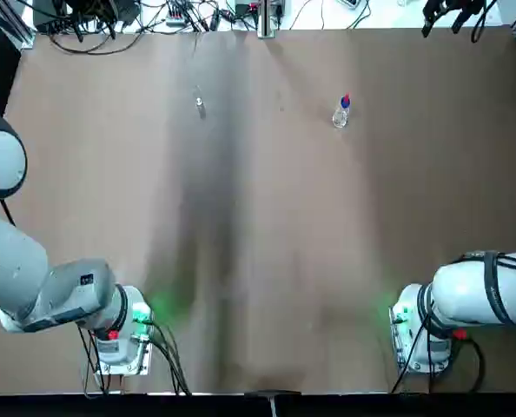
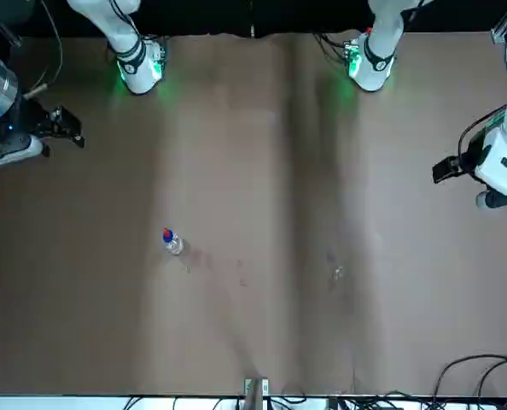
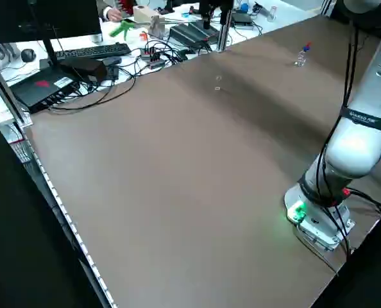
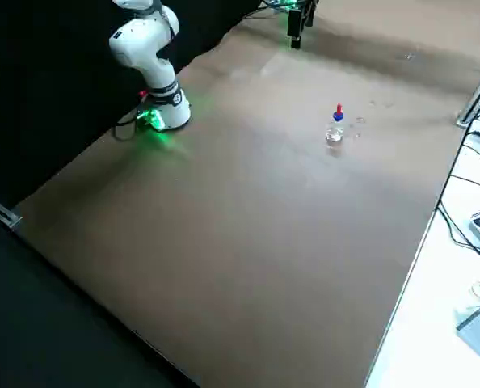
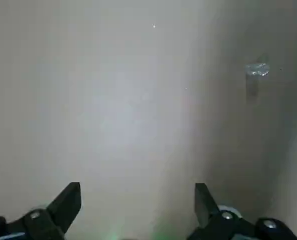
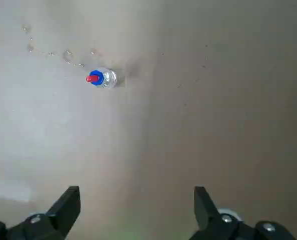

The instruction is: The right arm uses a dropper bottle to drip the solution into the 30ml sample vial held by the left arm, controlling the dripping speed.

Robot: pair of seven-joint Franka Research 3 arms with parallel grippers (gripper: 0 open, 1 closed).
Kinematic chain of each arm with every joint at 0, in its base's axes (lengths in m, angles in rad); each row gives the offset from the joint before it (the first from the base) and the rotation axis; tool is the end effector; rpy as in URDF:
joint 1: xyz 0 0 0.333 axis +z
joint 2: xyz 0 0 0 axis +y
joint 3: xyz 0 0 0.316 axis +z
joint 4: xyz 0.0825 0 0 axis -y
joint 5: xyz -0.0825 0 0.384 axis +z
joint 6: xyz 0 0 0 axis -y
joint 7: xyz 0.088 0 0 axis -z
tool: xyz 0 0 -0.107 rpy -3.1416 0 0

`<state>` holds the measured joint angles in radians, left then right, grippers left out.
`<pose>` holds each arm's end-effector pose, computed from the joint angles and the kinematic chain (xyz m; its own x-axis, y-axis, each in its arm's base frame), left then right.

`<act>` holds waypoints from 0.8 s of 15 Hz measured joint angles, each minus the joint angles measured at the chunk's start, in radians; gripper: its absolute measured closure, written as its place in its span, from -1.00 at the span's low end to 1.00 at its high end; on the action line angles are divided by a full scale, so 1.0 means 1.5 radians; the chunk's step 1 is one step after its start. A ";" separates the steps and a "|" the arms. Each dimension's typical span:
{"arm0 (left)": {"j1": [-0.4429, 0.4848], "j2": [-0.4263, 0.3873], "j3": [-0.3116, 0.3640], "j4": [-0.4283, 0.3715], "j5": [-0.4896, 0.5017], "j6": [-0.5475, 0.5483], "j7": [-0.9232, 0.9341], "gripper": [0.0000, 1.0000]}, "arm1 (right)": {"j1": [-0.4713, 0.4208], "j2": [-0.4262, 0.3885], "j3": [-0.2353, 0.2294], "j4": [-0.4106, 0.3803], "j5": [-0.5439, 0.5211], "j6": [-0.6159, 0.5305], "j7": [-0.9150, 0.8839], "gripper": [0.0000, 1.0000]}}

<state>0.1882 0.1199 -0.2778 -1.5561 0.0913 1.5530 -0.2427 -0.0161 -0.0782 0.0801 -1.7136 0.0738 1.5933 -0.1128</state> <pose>0.5827 -0.0337 0.5643 0.9832 0.1522 -0.1007 0.1439 -0.9860 -0.0847 0.5279 0.0431 0.6015 0.9842 0.1735 -0.0345 0.1707 -0.9827 -0.0717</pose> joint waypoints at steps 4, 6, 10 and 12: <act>-0.002 -0.002 -0.003 0.010 0.000 0.000 0.000 -1.00 | 0.000 0.000 0.000 0.000 0.000 0.000 0.000 -1.00; -0.006 -0.002 -0.005 0.010 0.000 0.000 0.000 -1.00 | 0.000 0.000 0.000 0.000 0.000 0.000 0.000 -1.00; -0.002 0.010 -0.003 0.007 0.000 0.000 0.006 -1.00 | 0.000 0.000 0.000 0.000 0.000 0.000 0.000 -1.00; 0.000 0.029 -0.001 0.006 0.000 0.010 0.043 -1.00 | 0.000 0.000 0.000 0.000 0.000 0.000 0.000 -1.00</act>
<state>0.1884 0.1632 -0.2790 -1.5471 0.0913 1.5686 -0.1777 -0.0161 -0.0782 0.0799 -1.7136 0.0738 1.5936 -0.1128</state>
